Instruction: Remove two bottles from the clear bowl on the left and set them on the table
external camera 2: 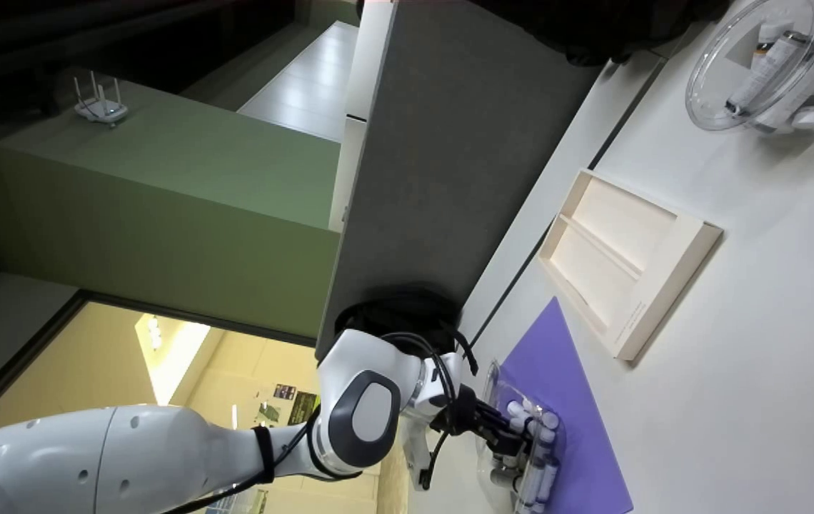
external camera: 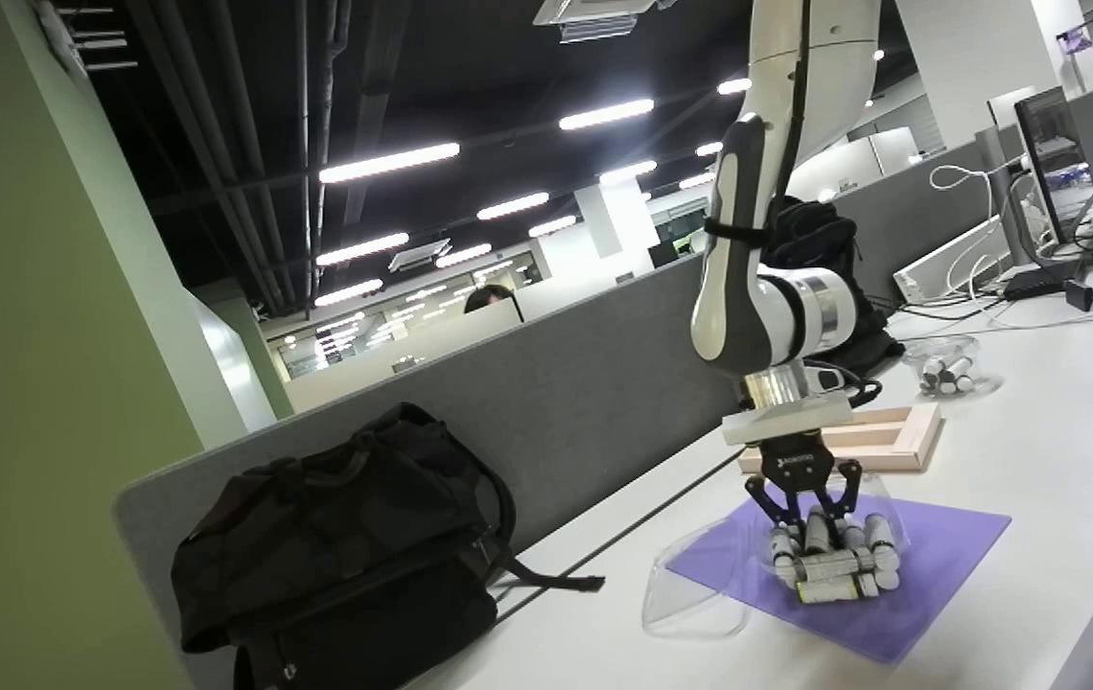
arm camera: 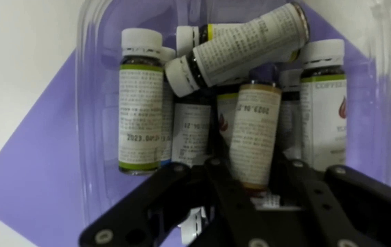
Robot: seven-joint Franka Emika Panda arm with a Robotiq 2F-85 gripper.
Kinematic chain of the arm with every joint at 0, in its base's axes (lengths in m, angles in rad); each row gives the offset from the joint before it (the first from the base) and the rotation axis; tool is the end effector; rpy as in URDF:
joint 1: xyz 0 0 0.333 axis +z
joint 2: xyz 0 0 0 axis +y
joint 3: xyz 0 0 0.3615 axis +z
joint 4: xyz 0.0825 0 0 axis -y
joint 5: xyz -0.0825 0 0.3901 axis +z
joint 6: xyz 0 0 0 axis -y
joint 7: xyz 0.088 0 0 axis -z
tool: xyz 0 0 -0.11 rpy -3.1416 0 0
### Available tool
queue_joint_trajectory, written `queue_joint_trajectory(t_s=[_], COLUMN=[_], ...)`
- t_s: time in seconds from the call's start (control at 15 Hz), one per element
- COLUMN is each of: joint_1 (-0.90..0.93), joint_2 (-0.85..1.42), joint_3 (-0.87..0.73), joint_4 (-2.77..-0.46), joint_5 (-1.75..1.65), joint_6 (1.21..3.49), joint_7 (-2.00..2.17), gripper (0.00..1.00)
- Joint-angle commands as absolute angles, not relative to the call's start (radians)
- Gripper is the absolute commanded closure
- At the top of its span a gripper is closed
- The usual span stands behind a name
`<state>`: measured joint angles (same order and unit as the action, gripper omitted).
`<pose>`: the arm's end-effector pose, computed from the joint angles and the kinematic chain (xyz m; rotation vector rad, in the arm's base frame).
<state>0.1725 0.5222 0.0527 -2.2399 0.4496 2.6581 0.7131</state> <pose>0.5352 0.1116 0.1539 -2.6859 1.3044 0.2857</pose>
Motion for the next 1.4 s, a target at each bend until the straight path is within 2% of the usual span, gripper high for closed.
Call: queue_joint_trajectory(t_s=[0.0,0.33,0.73,1.33], joint_1=[0.191,0.154,0.157,0.071], joint_2=[0.53,0.444,0.337,0.439], joint_3=[0.035,0.058,0.019,-0.066], joint_4=[-2.215,-2.195,-2.164,-1.961], joint_5=[0.414,0.365,0.296,0.238], joint_6=[2.623,2.459,2.482,2.523], joint_7=[0.76,0.653,0.612,0.598], gripper=[0.87,0.87,0.87,0.87])
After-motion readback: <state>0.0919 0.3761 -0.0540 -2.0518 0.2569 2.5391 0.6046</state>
